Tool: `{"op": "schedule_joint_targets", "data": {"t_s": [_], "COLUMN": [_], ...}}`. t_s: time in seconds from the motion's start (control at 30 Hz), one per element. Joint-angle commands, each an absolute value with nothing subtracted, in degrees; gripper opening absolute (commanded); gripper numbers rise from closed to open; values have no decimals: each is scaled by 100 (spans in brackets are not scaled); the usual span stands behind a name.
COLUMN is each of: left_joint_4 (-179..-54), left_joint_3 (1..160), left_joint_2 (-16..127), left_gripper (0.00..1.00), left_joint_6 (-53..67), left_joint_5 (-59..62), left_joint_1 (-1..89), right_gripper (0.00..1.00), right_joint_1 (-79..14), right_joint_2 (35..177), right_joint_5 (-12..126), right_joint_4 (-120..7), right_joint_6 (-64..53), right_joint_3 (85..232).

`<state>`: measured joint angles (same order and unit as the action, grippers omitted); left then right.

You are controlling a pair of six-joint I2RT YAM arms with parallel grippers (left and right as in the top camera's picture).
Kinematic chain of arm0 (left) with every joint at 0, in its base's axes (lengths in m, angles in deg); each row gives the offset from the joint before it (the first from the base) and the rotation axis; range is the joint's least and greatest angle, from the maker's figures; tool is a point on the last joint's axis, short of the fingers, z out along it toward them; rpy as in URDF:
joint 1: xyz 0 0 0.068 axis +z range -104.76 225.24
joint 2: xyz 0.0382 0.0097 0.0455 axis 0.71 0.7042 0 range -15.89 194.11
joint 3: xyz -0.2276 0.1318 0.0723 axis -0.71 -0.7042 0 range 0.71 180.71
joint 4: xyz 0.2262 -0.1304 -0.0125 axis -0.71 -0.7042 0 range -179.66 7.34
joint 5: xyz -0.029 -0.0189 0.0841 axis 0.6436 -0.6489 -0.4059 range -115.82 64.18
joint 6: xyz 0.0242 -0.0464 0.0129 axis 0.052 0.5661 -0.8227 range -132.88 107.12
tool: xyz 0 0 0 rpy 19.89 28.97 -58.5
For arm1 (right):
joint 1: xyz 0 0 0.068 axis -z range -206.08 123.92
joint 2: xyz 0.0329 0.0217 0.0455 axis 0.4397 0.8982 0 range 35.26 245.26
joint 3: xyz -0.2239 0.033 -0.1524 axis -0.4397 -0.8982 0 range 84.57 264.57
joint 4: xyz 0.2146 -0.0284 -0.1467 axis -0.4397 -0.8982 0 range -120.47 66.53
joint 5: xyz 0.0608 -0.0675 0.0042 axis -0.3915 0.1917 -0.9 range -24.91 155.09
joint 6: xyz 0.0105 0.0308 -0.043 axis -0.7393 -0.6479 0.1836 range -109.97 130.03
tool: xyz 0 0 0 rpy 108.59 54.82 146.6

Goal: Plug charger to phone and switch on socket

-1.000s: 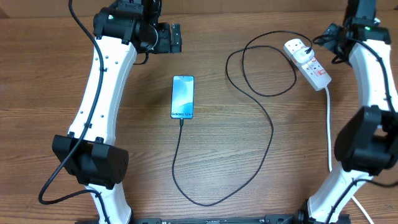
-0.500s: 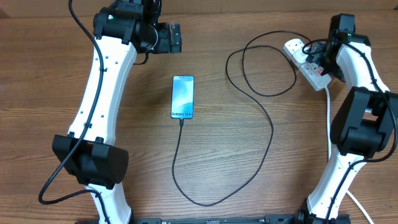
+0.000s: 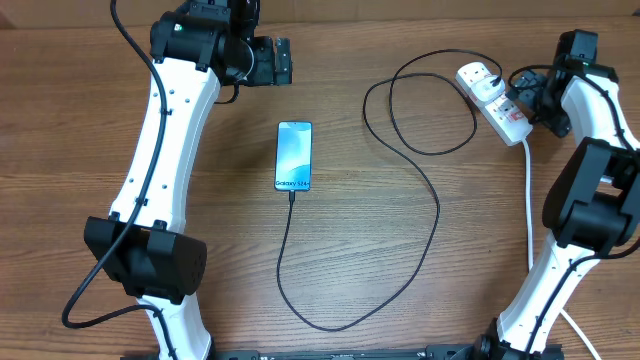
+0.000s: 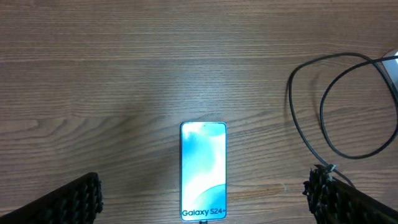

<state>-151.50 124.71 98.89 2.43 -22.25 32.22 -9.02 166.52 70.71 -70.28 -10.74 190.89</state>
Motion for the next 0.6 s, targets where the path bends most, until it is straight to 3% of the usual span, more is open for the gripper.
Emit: {"op": "schedule_joint_targets", "data": {"t_s": [0.0,0.57], "left_joint_4": [-15147,-15147], "left_joint_3": [12463,12463], "left_joint_2": [9943,9943], "left_gripper": [100,100], "left_joint_6": [256,256], "left_joint_5": [-2308,-2308], "left_joint_1": [3220,3220], "right_gripper": [100,100], "right_joint_1": [-979,-1027], "right_joint_2": [16717,16720], "right_joint_5": [6855,6903], "right_joint_4": [-6988,-6914], "right_joint_6": [-1090,-1096], "right_joint_3": [19070,19070]}}
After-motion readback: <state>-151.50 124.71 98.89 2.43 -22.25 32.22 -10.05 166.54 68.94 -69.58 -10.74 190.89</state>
